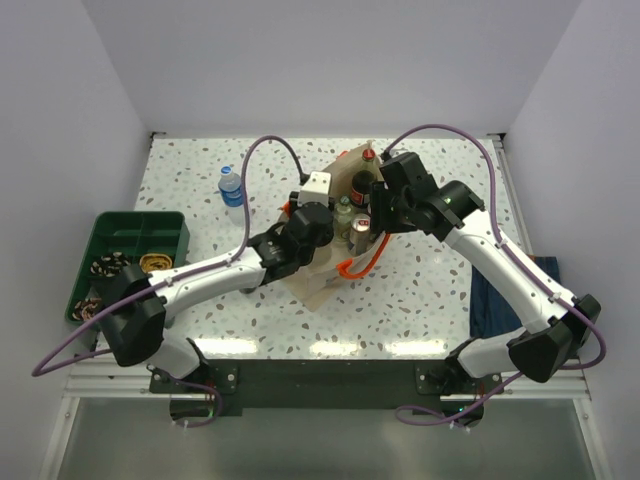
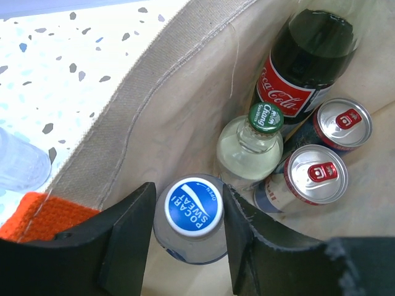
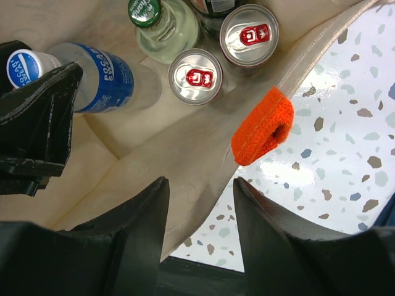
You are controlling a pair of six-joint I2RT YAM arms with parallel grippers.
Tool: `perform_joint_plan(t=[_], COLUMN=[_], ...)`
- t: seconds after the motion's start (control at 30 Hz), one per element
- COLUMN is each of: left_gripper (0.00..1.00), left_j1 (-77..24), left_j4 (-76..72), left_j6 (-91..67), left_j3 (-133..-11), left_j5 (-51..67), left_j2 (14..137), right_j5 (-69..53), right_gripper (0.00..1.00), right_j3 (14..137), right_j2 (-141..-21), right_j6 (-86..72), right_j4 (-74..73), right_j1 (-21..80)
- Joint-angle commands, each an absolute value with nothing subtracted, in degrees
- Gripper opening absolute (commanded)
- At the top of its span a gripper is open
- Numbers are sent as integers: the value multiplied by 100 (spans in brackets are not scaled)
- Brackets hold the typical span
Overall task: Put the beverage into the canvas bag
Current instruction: Place the drink in the canvas bag.
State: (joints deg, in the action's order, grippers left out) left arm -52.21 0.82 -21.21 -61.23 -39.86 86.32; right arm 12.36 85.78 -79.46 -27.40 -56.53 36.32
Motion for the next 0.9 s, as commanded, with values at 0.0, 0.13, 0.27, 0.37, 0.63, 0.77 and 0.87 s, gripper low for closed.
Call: perform_joint_plan(t=[0.0, 0.13, 0.27, 0.37, 0.63, 0.77, 0.87], left_gripper=[53, 57, 61, 63, 66, 68, 69], left_j1=[-5186, -5194, -5194, -5194, -5194, -5194, -5194], left_j4=[97, -130, -202, -246, -281, -211, -158], left_j6=[-1986, -1864, -1749, -1679, -1573, -1547, -1512], left_j3=[-6003, -5924, -5880, -5889, -5985, -6108, -6257], left_j5=[-3938, -3701, -3490, -3340, -3129, -3085, -3076], left_j2=[8367, 8210, 8077, 7998, 7796, 7717, 7620], right_j5=[1143, 1142, 1125, 1116, 1099, 1099, 1107], right_gripper=[50, 50, 50, 50, 50, 50, 50], right_j3=[8578, 8587, 8587, 8587, 8587, 8613, 8648], right_j2=[-7866, -7866, -7875, -7892, -7893, -7884, -7892], right_j6=[-2768, -2760, -2769, -2769, -2786, -2786, -2795], right_j4=[-5555, -5546, -5528, -5520, -5502, -5511, -5520], right_j1=[3630, 3621, 3621, 3630, 3621, 3621, 3630])
